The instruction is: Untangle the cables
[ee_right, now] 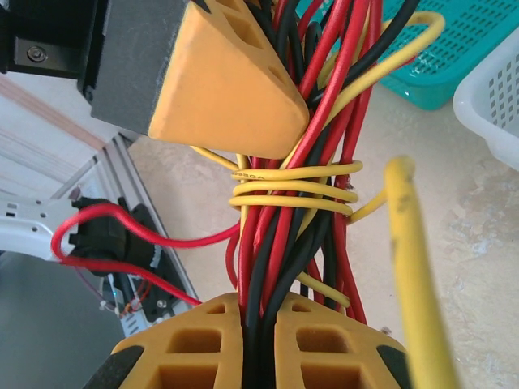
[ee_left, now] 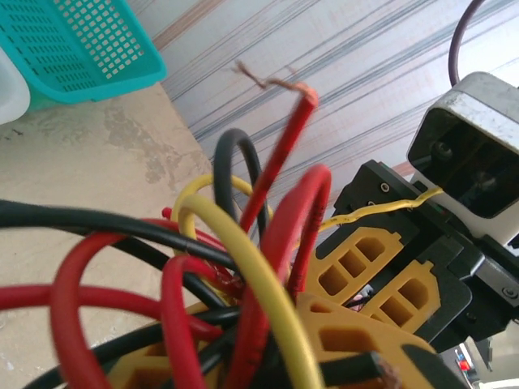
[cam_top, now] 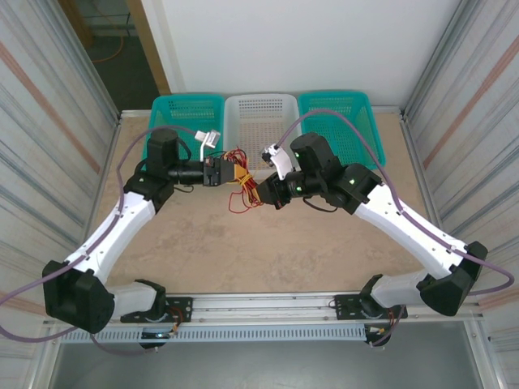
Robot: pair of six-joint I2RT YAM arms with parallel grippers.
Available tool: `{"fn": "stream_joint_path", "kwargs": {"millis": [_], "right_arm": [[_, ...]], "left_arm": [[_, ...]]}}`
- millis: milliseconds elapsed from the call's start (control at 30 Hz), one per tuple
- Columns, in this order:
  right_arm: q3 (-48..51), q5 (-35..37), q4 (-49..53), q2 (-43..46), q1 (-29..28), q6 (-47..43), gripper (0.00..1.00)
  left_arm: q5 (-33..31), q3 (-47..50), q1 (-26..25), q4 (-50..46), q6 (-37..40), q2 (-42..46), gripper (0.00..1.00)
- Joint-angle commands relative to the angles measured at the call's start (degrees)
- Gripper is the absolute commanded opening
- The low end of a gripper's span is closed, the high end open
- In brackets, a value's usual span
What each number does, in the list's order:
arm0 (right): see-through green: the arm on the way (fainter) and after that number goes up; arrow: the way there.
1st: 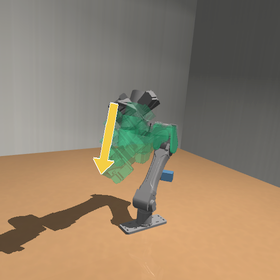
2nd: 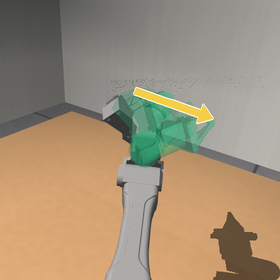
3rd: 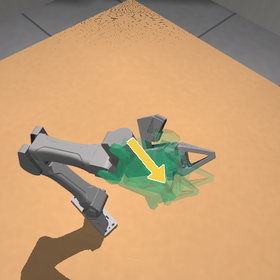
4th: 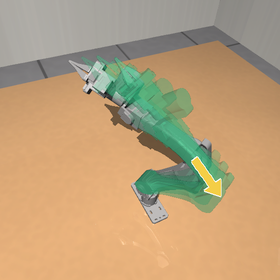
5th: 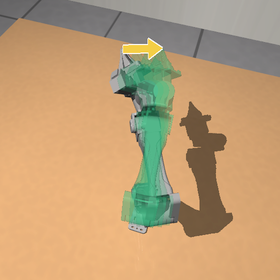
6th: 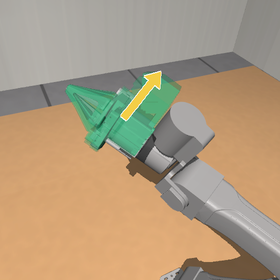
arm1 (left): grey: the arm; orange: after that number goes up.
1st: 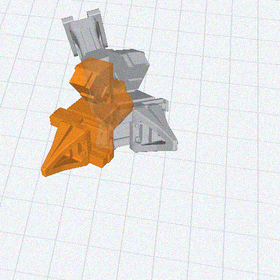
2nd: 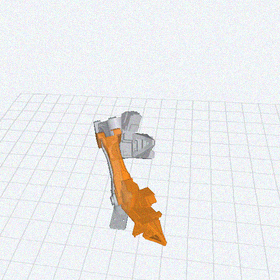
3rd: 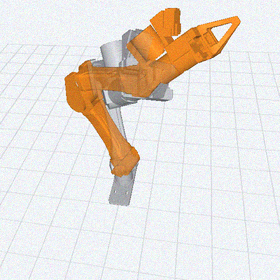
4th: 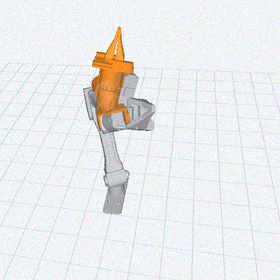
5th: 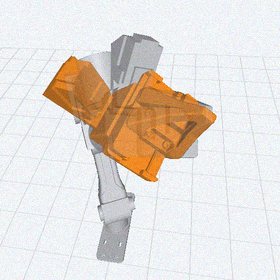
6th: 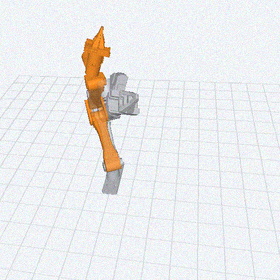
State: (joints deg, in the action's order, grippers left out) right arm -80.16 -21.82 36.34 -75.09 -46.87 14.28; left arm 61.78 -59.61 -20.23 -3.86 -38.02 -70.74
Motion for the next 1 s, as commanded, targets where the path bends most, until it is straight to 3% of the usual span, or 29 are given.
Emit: {"fn": "stream_joint_path", "kwargs": {"millis": [0,100,133,233,300,400,467,533,600,667,967], "right_arm": [[-1.93,-1.35,-2.77,0.29,-1.03,-1.98,0.0],[-1.95,2.96,-2.33,1.4,-1.11,-1.85,0.0],[-1.65,6.22,-2.36,2.28,-1.11,-1.66,0.05],[1.71,16.17,-5.56,6.94,-0.96,-0.4,0.52],[5.59,24.35,-9.54,11.44,-0.79,1.39,0.66],[13.82,27.69,-18.45,18.99,0.09,2.67,0.88],[16.22,24.74,-20.81,22.28,2.68,5.95,0.88],[14.94,13.33,-19.93,21.84,8.59,11.29,0.85],[12.94,-0.83,-20.11,18.91,14.66,17.34,0.74],[11.32,-7.73,-20.43,15.18,16.11,19.98,0.65],[8.24,-7.0,-20.51,8.81,11.38,19.94,0.6]], "left_arm": [[2.2,1.4,-0.18,8.17,-3.26,-0.54,0.13],[-0.9,2.41,-0.23,9.85,-3.73,0.49,0.03],[-2.8,3.01,-0.19,9.89,-3.5,1.25,0.01],[-8.41,5.03,0.27,9.86,-3.58,3.49,0.0],[-9.66,6.76,1.16,12.11,-5.56,4.02,0.0],[-9.58,8.71,1.68,16.96,-9.98,3.35,0.0],[-9.79,10.68,1.61,22.12,-12.97,3.33,0.0],[-9.75,11.48,1.6,24.74,-14.58,3.31,0.0],[-9.91,11.43,1.29,25.74,-15.19,3.33,0.0],[-9.76,10.96,0.84,25.9,-15.42,3.23,0.0],[-10.23,10.51,0.8,24.58,-15.77,3.57,0.0]]}}
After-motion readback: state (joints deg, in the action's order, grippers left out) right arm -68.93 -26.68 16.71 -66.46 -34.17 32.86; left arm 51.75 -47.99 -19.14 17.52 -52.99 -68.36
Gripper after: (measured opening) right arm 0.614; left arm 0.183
